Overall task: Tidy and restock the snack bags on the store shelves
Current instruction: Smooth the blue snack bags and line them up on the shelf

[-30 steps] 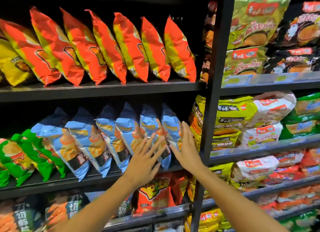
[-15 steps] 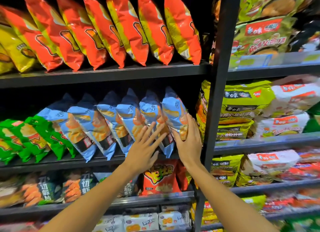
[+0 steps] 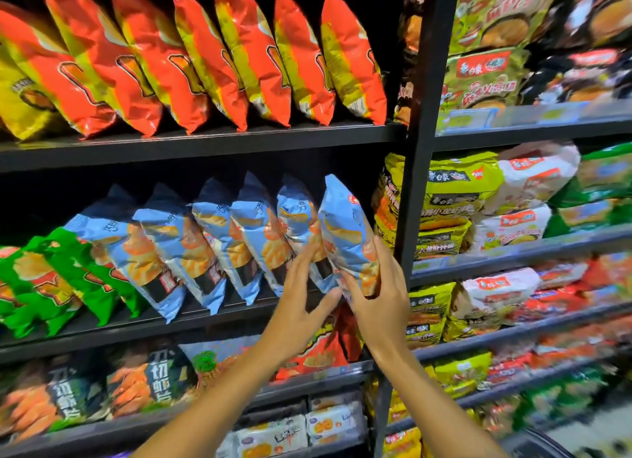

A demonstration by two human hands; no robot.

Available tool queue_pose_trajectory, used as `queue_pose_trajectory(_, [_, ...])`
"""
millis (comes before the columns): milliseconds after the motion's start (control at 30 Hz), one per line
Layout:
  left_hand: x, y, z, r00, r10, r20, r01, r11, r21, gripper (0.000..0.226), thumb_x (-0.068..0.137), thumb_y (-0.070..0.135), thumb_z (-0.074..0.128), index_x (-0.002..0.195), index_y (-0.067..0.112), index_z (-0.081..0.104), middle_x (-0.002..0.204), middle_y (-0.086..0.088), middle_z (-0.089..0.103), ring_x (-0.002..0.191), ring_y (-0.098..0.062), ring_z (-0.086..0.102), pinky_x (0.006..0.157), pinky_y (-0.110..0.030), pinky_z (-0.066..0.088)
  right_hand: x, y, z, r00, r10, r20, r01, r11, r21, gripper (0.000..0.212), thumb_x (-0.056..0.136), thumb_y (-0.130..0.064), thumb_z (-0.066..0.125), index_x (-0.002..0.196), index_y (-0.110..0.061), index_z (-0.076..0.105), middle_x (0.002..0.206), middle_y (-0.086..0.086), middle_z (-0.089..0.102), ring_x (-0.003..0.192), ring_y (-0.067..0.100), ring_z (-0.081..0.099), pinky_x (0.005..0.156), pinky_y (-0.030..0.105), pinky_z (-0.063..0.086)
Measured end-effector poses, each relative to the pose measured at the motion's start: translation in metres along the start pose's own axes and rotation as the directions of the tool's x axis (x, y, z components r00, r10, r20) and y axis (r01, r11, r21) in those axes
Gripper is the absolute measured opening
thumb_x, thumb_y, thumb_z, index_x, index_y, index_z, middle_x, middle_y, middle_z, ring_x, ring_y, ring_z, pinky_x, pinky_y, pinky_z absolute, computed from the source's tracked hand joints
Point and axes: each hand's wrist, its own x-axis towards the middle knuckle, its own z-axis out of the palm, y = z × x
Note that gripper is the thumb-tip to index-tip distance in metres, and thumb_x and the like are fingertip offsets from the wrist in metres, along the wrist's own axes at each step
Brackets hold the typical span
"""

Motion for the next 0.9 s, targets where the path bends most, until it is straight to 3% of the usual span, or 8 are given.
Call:
queue_pose_trajectory(133, [-0.019,0.016,0.021,0.994,-0.110,-0.012,0.098,0.924,-0.371,0.100,0.087,0.058,0.072,0.161,0.037,0.008,0.164,0.012,0.034,0.149,-0.008,0.036,0.123,-0.043,0.033,-0.032,-0.008,-0.004,0.979,-0.188,0.073,0.190,0.982,-0.019,0.076,0.093,-0.024,0.075,0.158,-0.017,0.037,0.159,-0.003,0.042,0.149,0.016,0.038,0.115,0.045,0.043])
queue_pose_trajectory(233, [-0.027,0.020,0.021,0.958,-0.233,-0.168,0.113,0.844,-0.524,0.086,0.085,0.037,0.080,0.154,0.031,0.028,0.147,0.011,0.057,0.137,-0.010,0.054,0.115,-0.040,0.044,-0.051,-0.012,-0.004,0.918,-0.332,0.219,0.346,0.938,-0.027,0.076,0.095,-0.038,0.067,0.158,-0.011,0.036,0.163,0.009,0.038,0.152,0.029,0.032,0.120,0.046,0.037])
queue_pose_trajectory(333, [-0.034,0.017,0.001,0.893,-0.326,-0.312,0.101,0.819,-0.565,0.071,0.091,0.026,0.078,0.151,0.023,0.041,0.135,0.017,0.067,0.127,-0.005,0.062,0.106,-0.030,0.052,-0.063,-0.014,-0.014,0.840,-0.421,0.342,0.432,0.901,0.047,0.066,0.095,-0.029,0.074,0.152,-0.008,0.047,0.160,0.006,0.043,0.150,0.028,0.037,0.121,0.043,0.035])
queue_pose_trajectory(400, [-0.041,0.004,-0.015,0.883,-0.344,-0.319,0.141,0.843,-0.519,0.062,0.089,0.029,0.078,0.144,0.026,0.050,0.132,0.017,0.068,0.125,-0.005,0.063,0.102,-0.028,0.054,-0.064,-0.022,-0.024,0.891,-0.320,0.321,0.291,0.947,0.138,0.058,0.094,-0.020,0.074,0.147,-0.011,0.053,0.153,-0.001,0.050,0.145,0.021,0.044,0.118,0.042,0.040])
queue_pose_trajectory(500, [-0.062,-0.019,-0.035,0.918,-0.368,-0.150,0.278,0.864,-0.421,0.059,0.080,0.040,0.083,0.132,0.033,0.057,0.126,0.018,0.071,0.119,-0.004,0.066,0.096,-0.027,0.054,-0.051,-0.033,-0.028,0.969,0.026,0.244,-0.088,0.965,0.248,0.058,0.100,-0.031,0.067,0.152,-0.025,0.043,0.152,-0.009,0.049,0.142,0.012,0.046,0.114,0.036,0.042])
queue_pose_trajectory(633, [-0.095,-0.030,-0.041,0.907,-0.416,0.073,0.413,0.838,-0.355,0.055,0.082,0.033,0.080,0.133,0.027,0.059,0.124,0.019,0.072,0.121,-0.004,0.066,0.097,-0.022,0.052,-0.040,-0.041,-0.013,0.814,0.263,0.517,-0.517,0.735,0.439,0.073,0.093,-0.049,0.071,0.154,-0.038,0.031,0.154,-0.010,0.047,0.139,0.005,0.051,0.107,0.025,0.048])
queue_pose_trajectory(767, [-0.119,-0.026,-0.037,0.881,-0.446,0.158,0.468,0.777,-0.421,0.054,0.081,0.028,0.081,0.129,0.027,0.056,0.115,0.028,0.072,0.113,-0.002,0.069,0.086,-0.019,0.055,-0.061,-0.043,-0.005,0.817,0.317,0.482,-0.535,0.729,0.427,0.033,0.087,-0.032,0.072,0.118,-0.023,0.067,0.113,-0.003,0.077,0.108,0.017,0.073,0.089,0.039,0.061])
queue_pose_trajectory(900, [-0.128,-0.020,-0.037,0.895,-0.444,0.047,0.388,0.721,-0.573,0.081,0.069,0.046,0.092,0.134,0.020,0.051,0.125,0.013,0.073,0.114,-0.011,0.070,0.082,-0.023,0.057,-0.082,-0.040,-0.007,0.826,0.332,0.456,-0.535,0.715,0.449,0.022,0.091,-0.023,0.073,0.113,-0.026,0.070,0.112,-0.002,0.077,0.107,0.017,0.074,0.086,0.036,0.061])
